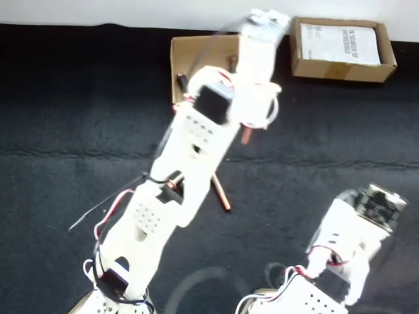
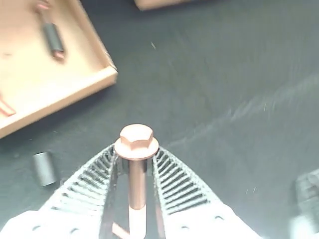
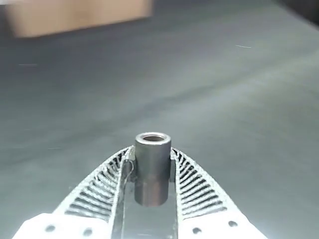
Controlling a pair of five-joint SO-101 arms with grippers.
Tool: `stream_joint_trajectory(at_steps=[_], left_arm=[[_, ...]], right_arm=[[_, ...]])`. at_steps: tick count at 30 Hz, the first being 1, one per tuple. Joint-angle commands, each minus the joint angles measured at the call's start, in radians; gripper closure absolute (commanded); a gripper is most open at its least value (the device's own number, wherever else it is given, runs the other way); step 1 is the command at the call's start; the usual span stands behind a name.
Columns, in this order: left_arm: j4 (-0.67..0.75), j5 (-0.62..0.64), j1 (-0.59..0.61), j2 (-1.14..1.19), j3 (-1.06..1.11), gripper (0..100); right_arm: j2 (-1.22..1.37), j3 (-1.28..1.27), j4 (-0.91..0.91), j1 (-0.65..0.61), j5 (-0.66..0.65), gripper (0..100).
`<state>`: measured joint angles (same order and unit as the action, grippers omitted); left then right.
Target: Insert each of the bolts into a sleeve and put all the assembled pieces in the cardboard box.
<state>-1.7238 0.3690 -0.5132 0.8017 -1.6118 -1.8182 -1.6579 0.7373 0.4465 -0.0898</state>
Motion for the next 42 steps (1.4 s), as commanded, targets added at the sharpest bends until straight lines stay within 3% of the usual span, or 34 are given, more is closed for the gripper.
stream_joint_trajectory(at_steps=[1, 9, 16, 19, 25, 29, 31, 37, 42], left_arm=[[0.005, 0.083, 0.073, -0.143, -0.051, 99], [-0.003, 0.121, 0.180, -0.321, -0.051, 99], [-0.028, 0.120, 0.193, -0.515, -0.051, 99], [-0.031, 0.040, 0.185, -0.604, -0.045, 99], [-0.032, -0.144, 0.191, -0.722, -0.044, 99], [-0.041, -0.183, 0.191, -0.774, -0.027, 99], [-0.043, -0.189, 0.193, -0.808, 0.031, 99], [-0.043, -0.189, 0.185, -1.036, 0.418, 99], [-0.035, -0.189, 0.183, -1.253, 0.814, 99]], right_arm=[[-0.016, -0.140, -0.001, -0.208, 0.123, 99.2], [-0.016, -0.142, -0.021, -0.558, 0.339, 99.2], [-0.016, -0.140, -0.099, -0.803, 0.344, 99.2], [-0.016, -0.142, -0.148, -0.881, 0.342, 99.2], [-0.016, -0.147, -0.271, -0.921, 0.341, 99.2], [-0.016, -0.147, -0.320, -0.921, 0.336, 99.2], [-0.016, -0.147, -0.346, -0.921, 0.269, 99.2], [-0.016, -0.147, -0.449, -0.921, 0.043, 99.2], [-0.016, -0.147, -0.455, -0.921, 0.011, 99.2]])
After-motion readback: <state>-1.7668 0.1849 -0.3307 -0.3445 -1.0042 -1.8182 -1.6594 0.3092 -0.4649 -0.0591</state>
